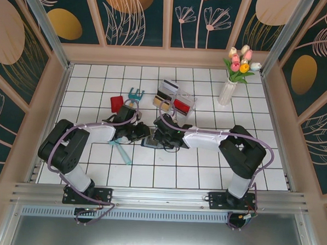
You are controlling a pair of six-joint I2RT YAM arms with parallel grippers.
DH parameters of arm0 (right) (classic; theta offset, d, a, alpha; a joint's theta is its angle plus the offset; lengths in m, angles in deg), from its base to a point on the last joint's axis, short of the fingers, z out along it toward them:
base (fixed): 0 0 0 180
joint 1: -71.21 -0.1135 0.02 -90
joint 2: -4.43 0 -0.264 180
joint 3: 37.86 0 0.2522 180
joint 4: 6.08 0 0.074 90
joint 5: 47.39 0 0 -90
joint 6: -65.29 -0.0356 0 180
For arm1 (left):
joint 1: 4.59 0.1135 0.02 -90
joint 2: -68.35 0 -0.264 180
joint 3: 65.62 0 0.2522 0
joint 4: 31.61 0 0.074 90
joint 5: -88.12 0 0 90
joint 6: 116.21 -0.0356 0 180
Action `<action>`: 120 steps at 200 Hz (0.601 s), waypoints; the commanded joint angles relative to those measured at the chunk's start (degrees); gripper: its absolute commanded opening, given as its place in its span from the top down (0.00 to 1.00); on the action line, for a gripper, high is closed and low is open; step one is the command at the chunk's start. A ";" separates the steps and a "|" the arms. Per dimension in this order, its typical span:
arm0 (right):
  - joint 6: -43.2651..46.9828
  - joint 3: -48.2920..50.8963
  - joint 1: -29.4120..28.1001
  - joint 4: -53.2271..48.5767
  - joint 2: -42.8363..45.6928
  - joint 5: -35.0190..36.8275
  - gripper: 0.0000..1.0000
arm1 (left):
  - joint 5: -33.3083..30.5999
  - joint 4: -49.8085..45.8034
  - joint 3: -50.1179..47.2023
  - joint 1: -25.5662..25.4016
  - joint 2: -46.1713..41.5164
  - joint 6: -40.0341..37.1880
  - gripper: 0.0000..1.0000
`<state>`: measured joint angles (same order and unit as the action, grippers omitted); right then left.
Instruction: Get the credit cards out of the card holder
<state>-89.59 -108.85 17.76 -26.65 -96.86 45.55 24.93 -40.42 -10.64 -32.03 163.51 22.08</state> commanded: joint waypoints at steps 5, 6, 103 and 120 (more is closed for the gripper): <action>0.02 1.00 0.58 0.52 -0.90 -0.57 0.86 | 1.10 1.31 -0.39 -0.33 1.31 -0.76 0.80; -0.03 0.99 0.61 0.50 -0.87 -0.57 0.86 | 1.03 1.26 -0.45 -0.33 1.33 -0.79 0.80; 0.54 3.78 1.81 4.99 -1.91 -4.65 0.87 | -1.09 -0.13 -2.54 -0.34 1.26 -1.36 0.80; 1.00 4.10 1.95 6.36 -2.19 -5.92 0.87 | -1.01 -0.07 -2.63 -0.33 1.30 -1.36 0.80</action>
<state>-89.55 -105.86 19.18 -23.11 -97.65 42.09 24.88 -38.74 -11.56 -32.03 164.03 21.86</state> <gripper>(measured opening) 0.129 0.202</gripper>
